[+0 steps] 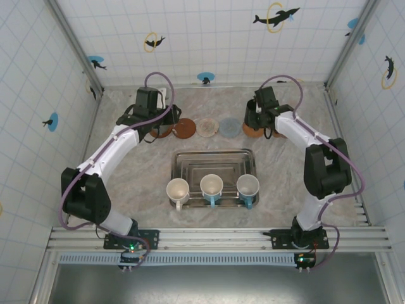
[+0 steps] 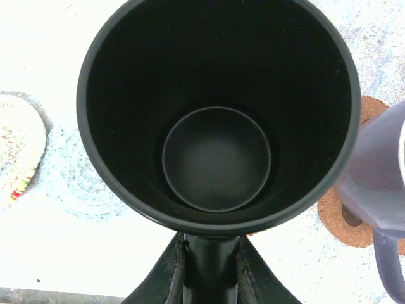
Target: Place the cup by the coaster
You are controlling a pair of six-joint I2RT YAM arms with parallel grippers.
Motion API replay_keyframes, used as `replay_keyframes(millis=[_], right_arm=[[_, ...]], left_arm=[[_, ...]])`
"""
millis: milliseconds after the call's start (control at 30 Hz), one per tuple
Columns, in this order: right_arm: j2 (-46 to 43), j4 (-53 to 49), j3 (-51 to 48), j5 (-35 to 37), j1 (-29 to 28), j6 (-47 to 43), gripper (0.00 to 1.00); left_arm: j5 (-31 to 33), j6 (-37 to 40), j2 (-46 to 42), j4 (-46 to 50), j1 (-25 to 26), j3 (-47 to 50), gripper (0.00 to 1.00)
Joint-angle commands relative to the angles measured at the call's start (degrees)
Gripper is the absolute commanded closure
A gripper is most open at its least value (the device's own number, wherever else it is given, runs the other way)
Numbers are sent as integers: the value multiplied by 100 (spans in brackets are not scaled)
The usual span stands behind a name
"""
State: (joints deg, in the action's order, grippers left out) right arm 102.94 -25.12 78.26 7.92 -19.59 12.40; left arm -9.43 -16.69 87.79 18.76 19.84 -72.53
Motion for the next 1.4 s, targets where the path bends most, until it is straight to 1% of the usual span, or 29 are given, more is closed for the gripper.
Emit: replay_keyframes(millis=[0, 400, 1367], right_arm=[[-63, 588, -2, 135, 34, -59, 100], [7, 737, -162, 181, 78, -21, 100], [163, 965, -386, 148, 105, 34, 100]], left_arm=[[-24, -19, 81, -30, 9, -220, 45], [-129, -26, 215, -31, 12, -325, 45], [-103, -28, 215, 4, 9, -316, 45]])
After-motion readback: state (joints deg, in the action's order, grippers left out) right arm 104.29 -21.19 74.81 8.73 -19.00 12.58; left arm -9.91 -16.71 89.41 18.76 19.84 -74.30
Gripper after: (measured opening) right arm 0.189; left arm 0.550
